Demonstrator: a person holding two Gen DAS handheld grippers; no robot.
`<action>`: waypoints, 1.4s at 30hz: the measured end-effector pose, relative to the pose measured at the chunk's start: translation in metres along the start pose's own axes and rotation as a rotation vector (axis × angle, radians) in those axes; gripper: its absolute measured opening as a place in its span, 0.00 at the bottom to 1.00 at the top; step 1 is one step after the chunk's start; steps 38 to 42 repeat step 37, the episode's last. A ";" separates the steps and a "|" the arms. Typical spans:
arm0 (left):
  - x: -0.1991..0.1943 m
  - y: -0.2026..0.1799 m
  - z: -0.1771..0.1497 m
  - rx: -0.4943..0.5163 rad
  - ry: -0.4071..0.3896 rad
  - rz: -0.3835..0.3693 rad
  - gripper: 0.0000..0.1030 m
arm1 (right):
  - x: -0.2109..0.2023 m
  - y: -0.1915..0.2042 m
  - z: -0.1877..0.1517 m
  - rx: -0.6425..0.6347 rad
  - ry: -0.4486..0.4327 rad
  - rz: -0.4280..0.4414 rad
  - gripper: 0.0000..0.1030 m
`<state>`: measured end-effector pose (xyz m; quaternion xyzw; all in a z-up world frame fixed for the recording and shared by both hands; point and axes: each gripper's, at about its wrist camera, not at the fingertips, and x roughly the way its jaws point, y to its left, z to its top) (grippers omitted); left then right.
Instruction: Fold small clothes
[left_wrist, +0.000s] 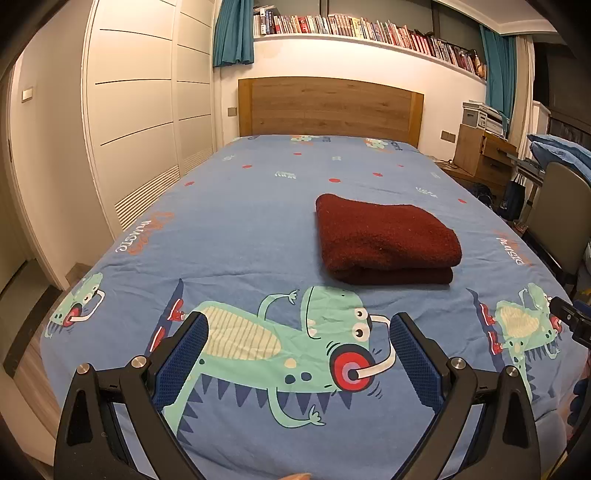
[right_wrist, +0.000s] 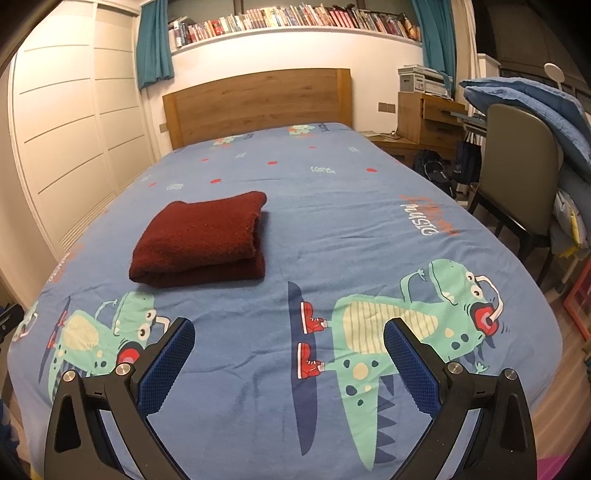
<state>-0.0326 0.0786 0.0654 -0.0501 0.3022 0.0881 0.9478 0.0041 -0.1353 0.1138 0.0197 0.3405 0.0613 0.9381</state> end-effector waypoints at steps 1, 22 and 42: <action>0.000 0.000 0.000 -0.001 -0.001 0.001 0.94 | 0.001 -0.001 0.000 0.001 0.001 -0.001 0.99; 0.000 -0.009 -0.001 0.021 -0.007 -0.003 0.96 | 0.007 -0.008 -0.007 0.015 0.024 -0.020 0.99; -0.001 -0.010 -0.001 0.024 -0.003 -0.001 0.96 | 0.008 -0.013 -0.011 0.024 0.028 -0.028 0.99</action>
